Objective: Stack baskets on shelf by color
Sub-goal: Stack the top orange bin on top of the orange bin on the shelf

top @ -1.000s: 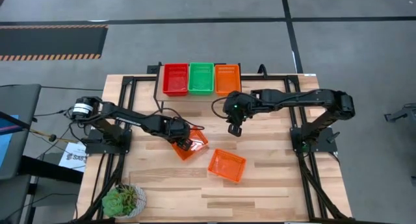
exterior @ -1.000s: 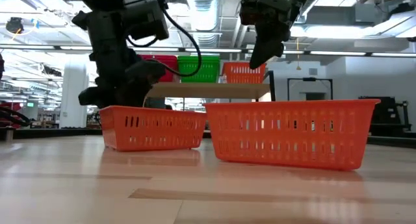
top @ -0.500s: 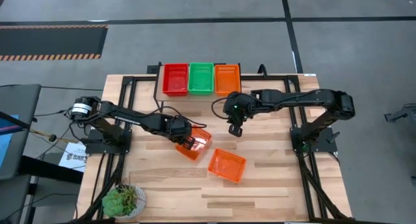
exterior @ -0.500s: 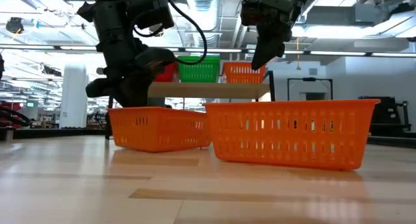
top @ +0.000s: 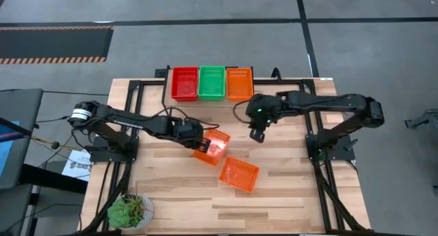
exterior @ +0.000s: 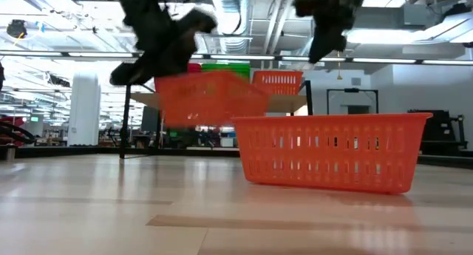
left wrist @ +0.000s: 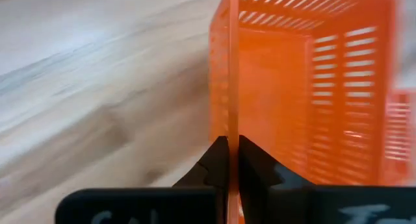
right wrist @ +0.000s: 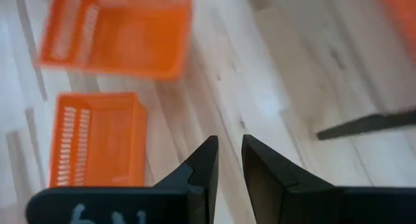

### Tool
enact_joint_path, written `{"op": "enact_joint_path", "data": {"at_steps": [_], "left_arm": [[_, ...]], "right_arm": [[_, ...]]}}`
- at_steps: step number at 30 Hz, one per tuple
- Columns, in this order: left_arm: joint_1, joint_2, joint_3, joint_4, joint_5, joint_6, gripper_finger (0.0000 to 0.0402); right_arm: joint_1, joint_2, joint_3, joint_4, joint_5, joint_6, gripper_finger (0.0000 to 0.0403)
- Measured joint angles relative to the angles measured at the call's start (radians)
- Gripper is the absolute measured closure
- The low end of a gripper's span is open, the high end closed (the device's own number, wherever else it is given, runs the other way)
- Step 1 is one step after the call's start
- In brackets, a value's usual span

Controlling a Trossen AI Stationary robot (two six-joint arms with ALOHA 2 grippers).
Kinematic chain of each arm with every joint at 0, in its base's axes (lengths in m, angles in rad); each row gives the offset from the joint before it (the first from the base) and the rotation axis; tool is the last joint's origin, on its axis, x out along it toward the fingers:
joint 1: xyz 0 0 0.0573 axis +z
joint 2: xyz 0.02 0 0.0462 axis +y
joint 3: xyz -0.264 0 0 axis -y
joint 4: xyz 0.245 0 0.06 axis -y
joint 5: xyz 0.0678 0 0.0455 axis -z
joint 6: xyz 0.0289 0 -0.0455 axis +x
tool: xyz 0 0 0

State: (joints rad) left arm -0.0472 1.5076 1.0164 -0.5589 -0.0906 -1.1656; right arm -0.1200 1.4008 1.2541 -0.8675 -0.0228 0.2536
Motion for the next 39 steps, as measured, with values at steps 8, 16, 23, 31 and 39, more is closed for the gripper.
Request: {"op": "enact_joint_path", "data": {"at_steps": [8, 16, 23, 31, 39], "left_arm": [[-0.005, -0.022, 0.227, -0.012, -0.054, -0.005, 0.0401], [0.047, -0.024, 0.447, -0.012, -0.249, 0.086, 0.0401], [0.172, -0.023, 0.551, -0.030, -0.337, 0.179, 0.0401], [0.312, -0.013, 0.584, -0.030, -0.308, 0.204, 0.0401], [0.379, 0.067, 0.586, 0.085, -0.227, 0.222, 0.0402]], "right_arm": [[0.000, -0.199, 0.001, -0.082, 0.150, 0.139, 0.0310], [-0.020, -0.330, 0.001, -0.089, 0.227, 0.185, 0.0310], [-0.020, -0.340, 0.001, -0.099, 0.238, 0.188, 0.0310], [-0.017, -0.317, -0.001, -0.111, 0.238, 0.184, 0.0310], [-0.017, -0.306, 0.000, -0.111, 0.238, 0.183, 0.0310]]}}
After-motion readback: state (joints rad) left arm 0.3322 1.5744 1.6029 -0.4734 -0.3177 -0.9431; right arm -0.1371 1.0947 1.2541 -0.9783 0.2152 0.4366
